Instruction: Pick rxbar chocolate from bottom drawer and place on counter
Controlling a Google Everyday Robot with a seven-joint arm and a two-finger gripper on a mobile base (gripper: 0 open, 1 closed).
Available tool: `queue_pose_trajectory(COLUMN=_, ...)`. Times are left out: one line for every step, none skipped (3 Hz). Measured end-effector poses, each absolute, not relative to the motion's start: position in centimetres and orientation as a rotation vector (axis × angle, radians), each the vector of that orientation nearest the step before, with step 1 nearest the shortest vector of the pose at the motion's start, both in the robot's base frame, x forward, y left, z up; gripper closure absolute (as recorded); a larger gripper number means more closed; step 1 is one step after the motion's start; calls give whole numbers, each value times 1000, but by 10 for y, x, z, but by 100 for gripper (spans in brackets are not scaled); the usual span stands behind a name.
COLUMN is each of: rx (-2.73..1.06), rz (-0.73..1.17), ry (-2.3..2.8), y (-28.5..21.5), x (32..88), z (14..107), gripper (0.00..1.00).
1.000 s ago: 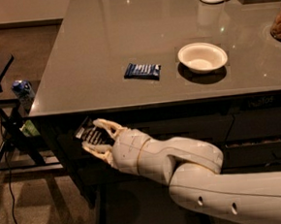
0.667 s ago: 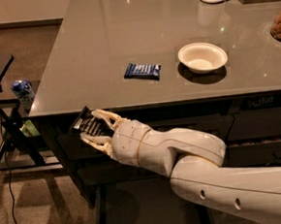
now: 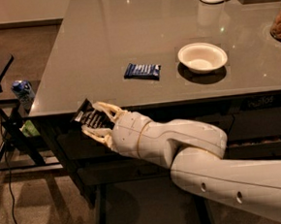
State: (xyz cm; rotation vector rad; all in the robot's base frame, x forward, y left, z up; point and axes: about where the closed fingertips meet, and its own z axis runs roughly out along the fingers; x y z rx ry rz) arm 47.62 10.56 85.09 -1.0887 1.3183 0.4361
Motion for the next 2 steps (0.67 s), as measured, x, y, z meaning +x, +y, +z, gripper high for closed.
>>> queue_pose_trajectory(rx=-1108, rz=378, ry=1307, y=101, x=497, z=877, gripper=100)
queue_pose_trajectory(rx=-1139, rz=319, ry=1298, y=97, x=515, z=896, gripper=100)
